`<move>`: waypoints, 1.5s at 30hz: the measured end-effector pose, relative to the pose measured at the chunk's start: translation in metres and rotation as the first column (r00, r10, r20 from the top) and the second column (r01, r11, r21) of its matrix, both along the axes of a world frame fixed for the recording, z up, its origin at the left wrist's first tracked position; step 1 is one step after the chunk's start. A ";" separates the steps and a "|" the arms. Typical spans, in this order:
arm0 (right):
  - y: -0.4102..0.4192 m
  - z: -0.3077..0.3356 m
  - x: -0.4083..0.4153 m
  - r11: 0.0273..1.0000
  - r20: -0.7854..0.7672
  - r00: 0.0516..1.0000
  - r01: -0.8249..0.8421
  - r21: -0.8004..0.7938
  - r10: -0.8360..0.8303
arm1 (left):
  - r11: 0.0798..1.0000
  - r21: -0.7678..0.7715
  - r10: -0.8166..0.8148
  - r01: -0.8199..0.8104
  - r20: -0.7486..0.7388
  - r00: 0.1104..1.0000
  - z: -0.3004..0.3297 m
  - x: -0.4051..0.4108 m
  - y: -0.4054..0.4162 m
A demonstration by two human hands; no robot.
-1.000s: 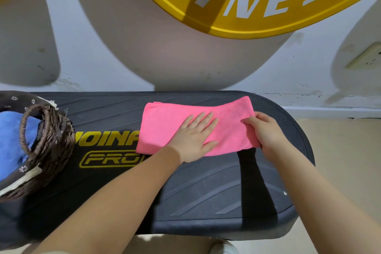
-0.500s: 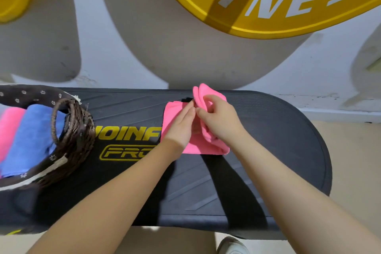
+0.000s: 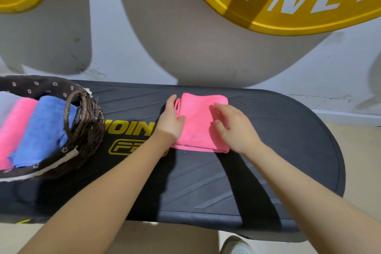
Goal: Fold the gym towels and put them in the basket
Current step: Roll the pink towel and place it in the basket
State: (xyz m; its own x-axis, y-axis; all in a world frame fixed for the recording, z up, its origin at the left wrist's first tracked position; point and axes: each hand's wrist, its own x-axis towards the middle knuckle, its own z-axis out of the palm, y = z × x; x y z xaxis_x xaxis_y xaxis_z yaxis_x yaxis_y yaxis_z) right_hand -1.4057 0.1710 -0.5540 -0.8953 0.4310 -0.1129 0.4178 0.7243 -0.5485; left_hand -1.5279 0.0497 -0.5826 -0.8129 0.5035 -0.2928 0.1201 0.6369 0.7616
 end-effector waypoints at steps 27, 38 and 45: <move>0.015 -0.048 -0.052 0.970 0.329 0.922 0.145 0.196 -0.205 | 0.637 -0.589 -0.759 0.498 -0.367 0.537 -0.029 -0.014 -0.009; -0.041 -0.041 0.032 0.988 0.361 0.932 -0.030 0.150 -0.027 | 0.605 -0.625 -0.772 0.494 -0.310 0.555 -0.016 -0.010 -0.005; -0.028 -0.028 0.022 0.972 0.124 0.970 0.221 -0.078 -0.210 | 0.752 -0.527 -0.658 0.396 -0.560 0.503 0.002 0.017 -0.007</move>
State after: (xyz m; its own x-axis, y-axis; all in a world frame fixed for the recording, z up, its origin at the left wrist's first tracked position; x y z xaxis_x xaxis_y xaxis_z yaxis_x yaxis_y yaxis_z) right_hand -1.3835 0.1432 -0.5824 -0.7611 0.5957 -0.2568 0.6225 0.5594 -0.5473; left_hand -1.5106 0.0432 -0.5804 -0.4341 0.9008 0.0030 0.8978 0.4324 0.0836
